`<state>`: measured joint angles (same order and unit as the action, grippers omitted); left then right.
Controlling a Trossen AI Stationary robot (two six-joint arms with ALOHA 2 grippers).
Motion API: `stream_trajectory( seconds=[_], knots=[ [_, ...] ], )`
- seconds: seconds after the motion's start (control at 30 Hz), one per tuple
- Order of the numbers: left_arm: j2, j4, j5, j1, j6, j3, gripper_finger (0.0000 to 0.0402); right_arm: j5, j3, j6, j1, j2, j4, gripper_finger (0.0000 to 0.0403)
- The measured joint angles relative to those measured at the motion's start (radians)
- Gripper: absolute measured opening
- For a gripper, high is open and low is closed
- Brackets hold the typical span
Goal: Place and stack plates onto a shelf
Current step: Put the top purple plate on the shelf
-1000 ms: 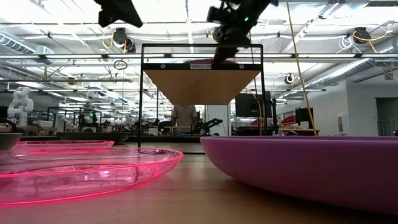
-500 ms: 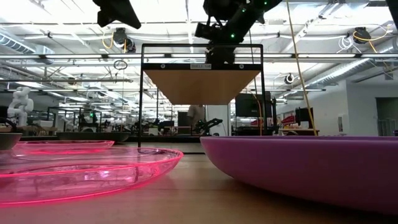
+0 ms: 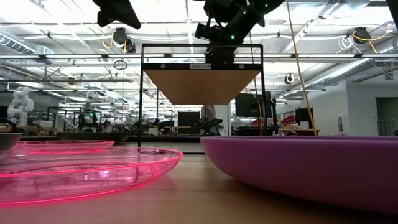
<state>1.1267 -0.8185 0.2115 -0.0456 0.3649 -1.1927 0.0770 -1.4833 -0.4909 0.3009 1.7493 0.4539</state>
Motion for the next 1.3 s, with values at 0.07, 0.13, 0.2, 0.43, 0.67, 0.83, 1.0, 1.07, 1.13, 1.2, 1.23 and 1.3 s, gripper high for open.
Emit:
stream_trajectory(
  seconds=[0.07,0.13,0.2,0.43,0.67,0.83,1.0,1.07,1.13,1.2,1.23,1.3],
  knots=[
    [0.0,0.0,0.0,0.0,0.0,0.0,0.0001,0.0,0.015,0.006,0.002,0.0,-0.013,0.0],
    [0.0,0.0,0.0,0.0,-0.001,0.0,0.0001,0.0,0.024,0.003,0.003,0.0,-0.029,0.0],
    [0.0,0.0,0.0,0.0,0.0,0.0,0.0001,0.003,0.032,-0.013,0.004,0.0,-0.036,0.0002],
    [0.0,0.003,0.0,0.0,0.003,0.0,0.0001,0.004,0.057,-0.026,0.006,0.0,-0.114,0.0006],
    [0.0,0.004,0.0,0.0,0.004,0.0,0.0001,0.005,0.084,-0.027,0.006,0.0,-0.134,0.0008],
    [0.0,0.004,0.0,0.0,0.005,0.0,0.0001,0.032,0.085,-0.027,0.006,-0.001,-0.138,0.0009],
    [0.0,0.004,0.001,0.0,0.006,0.0,0.0001,0.052,0.085,-0.03,0.008,-0.001,-0.142,0.0025],
    [0.0,0.005,0.001,0.0,0.006,0.0,0.0001,0.052,0.085,-0.03,0.008,-0.001,-0.145,0.0034],
    [0.0,0.004,0.001,0.0,0.006,0.0,0.0001,0.052,0.085,-0.03,0.008,-0.001,-0.155,0.0044],
    [0.0,0.005,0.001,0.0,0.006,0.0,0.0001,0.051,0.085,-0.029,0.008,-0.001,-0.16,0.0052],
    [0.0,0.005,0.001,0.0,0.006,0.0,0.0001,0.05,0.086,-0.025,0.008,-0.001,-0.164,0.0055],
    [0.0,0.005,0.001,0.0,0.006,0.0,0.0001,0.037,0.085,-0.022,0.008,-0.001,-0.174,0.0058]
  ],
)
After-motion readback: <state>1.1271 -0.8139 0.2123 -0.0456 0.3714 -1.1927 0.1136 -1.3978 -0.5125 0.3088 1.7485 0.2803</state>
